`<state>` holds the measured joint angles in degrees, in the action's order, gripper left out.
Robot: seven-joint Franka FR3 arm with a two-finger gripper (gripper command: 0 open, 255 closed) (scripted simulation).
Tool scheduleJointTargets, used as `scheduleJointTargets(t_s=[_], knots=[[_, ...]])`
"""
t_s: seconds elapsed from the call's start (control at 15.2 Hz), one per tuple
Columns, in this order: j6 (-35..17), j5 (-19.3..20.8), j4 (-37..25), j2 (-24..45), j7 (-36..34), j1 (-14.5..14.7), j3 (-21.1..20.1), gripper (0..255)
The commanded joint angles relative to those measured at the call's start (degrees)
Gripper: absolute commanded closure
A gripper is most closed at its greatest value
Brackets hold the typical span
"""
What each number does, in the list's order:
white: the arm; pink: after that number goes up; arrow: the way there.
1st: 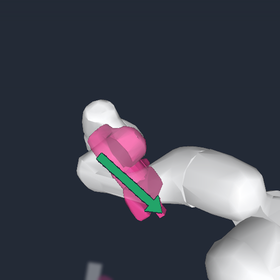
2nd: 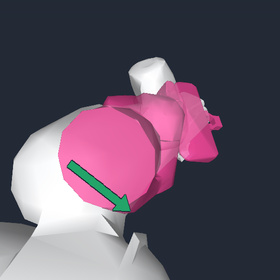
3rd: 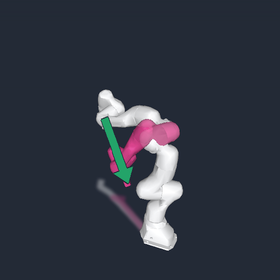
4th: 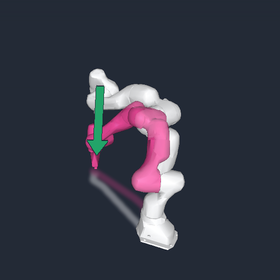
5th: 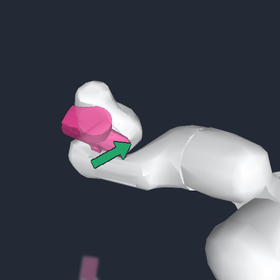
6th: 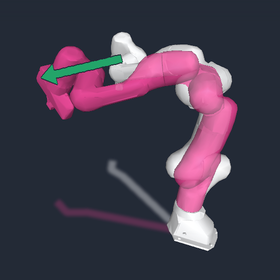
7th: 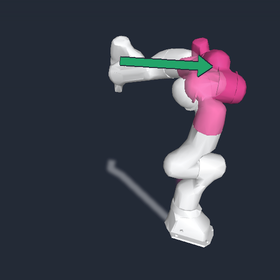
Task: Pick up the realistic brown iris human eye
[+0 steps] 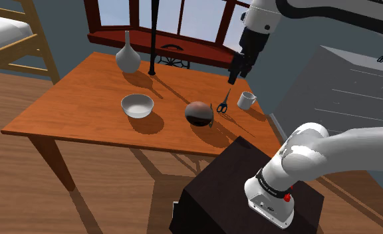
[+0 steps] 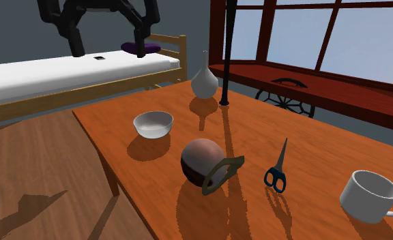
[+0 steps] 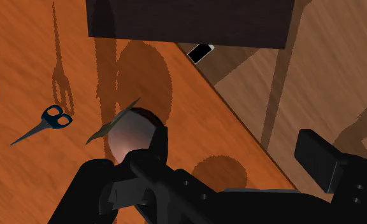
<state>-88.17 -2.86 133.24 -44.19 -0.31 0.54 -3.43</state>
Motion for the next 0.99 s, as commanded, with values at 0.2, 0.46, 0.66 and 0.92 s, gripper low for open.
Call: scheduleJointTargets(t_s=[0.2,0.46,0.66,0.92], knots=[[-6.71,-0.17,3.64,1.86,-3.51,-2.16,0.04,0],[-15.76,-0.34,7.65,5.31,-8.1,-5.06,0.14,0],[-22.62,-0.39,10.02,8.6,-11.51,-7.21,0.31,0],[-31.77,-0.4,12.32,13.86,-16.0,-10.05,0.63,0]])
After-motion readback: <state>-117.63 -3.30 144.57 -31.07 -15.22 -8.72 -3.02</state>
